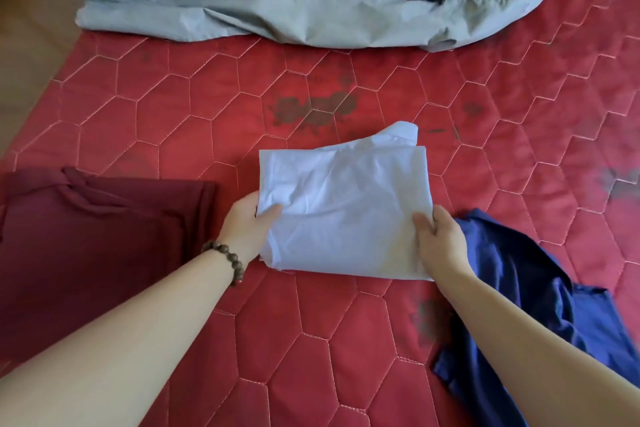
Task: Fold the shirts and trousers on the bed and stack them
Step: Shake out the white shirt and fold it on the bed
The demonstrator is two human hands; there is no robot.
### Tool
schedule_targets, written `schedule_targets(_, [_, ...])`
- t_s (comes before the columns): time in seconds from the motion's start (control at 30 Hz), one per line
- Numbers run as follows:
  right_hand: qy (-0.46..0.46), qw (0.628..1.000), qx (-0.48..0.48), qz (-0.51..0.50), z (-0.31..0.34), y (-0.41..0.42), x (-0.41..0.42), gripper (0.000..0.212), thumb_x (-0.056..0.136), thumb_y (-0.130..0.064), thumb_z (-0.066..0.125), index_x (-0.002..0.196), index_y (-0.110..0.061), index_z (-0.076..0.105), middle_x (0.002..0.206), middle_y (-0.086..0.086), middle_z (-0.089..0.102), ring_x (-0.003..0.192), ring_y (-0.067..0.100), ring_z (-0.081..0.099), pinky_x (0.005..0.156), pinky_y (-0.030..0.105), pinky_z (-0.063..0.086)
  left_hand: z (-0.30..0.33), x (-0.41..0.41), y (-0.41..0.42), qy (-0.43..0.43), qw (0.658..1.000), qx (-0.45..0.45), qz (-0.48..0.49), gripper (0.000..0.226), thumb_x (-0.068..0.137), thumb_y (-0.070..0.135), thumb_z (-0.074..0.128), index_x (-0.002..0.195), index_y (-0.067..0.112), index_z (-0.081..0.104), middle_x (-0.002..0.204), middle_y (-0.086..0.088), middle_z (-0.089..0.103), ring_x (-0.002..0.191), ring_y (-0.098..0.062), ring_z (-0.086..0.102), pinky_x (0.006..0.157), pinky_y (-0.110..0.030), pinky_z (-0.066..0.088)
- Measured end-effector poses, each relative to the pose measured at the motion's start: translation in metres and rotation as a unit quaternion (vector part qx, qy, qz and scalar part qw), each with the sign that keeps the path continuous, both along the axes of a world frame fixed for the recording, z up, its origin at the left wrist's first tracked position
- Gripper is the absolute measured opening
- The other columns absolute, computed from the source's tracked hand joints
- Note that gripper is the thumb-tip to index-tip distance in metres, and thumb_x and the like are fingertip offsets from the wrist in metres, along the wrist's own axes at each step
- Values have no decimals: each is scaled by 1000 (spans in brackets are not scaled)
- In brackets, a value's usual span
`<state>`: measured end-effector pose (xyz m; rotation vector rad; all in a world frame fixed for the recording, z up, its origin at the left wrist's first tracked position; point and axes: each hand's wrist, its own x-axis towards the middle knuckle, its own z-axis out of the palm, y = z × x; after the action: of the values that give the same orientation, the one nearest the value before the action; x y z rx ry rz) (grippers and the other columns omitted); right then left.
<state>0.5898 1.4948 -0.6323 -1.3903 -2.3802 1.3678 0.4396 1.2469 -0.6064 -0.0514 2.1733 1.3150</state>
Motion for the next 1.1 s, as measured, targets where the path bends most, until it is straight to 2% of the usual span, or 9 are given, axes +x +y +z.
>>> schedule_targets(0.13, [18,997,62,-50,0,1,-12,34,96,-20,48,68,-16,28,59,-5,37,55,11,32,49,13,31,-4,-15,10,32,999,9,-3,35,95,30,52,86,-4,55,74,-9,53,69,-19,50,65,-33,39])
schedule_targets(0.27, [-62,997,7,-52,-7,0,-6,26,96,-30,49,76,-13,44,67,-3,47,69,23,43,54,27,29,-10,-9,2,16,997,-36,63,41,97,50,40,85,13,54,79,-2,57,71,-19,54,66,-30,46])
schedule_targets(0.4, [-40,998,32,-41,4,-5,12,20,94,-40,51,98,-21,54,82,-11,56,80,15,51,69,28,33,-2,12,-26,58,990,-25,123,13,94,28,55,99,19,63,96,0,67,93,-16,64,86,-40,54])
schedule_targets(0.53, [-33,996,83,-1,12,-15,41,21,93,-36,56,105,-19,56,96,-3,58,84,14,52,73,25,32,4,52,-45,72,994,-73,38,7,81,20,72,80,25,67,78,8,67,72,-10,64,63,-16,48])
schedule_targets(0.6, [-59,995,83,2,12,-23,52,25,92,-36,57,108,-16,57,100,1,58,84,16,51,74,26,31,5,66,-44,52,995,-81,16,10,77,26,77,77,27,67,81,8,67,68,-14,65,61,-16,48])
schedule_targets(0.73, [-98,993,15,-57,7,-39,58,28,93,-44,53,91,-16,57,87,1,66,77,20,63,59,28,39,-1,78,-32,78,991,-103,25,20,71,28,82,81,23,65,93,14,58,67,-6,61,59,-5,41])
schedule_targets(0.87, [11,973,-137,-183,3,-44,52,26,95,-29,56,75,-12,54,69,10,68,59,21,71,50,32,54,-7,75,-25,59,991,-90,81,9,81,20,73,81,14,66,88,-7,67,53,1,60,51,-9,37])
schedule_targets(0.97, [21,969,-139,-204,4,-38,51,27,95,-26,55,70,-14,59,65,12,70,60,24,71,59,38,58,-7,68,-32,29,992,-48,112,5,85,15,69,83,11,66,98,-10,65,57,-1,62,58,-16,49])
schedule_targets(1.1, [-15,975,-104,-197,5,-36,53,30,93,-28,56,69,-12,62,69,15,69,74,37,69,75,53,57,-5,65,-40,1,993,-31,118,2,88,11,65,87,10,64,97,-7,64,60,-6,64,54,-16,46])
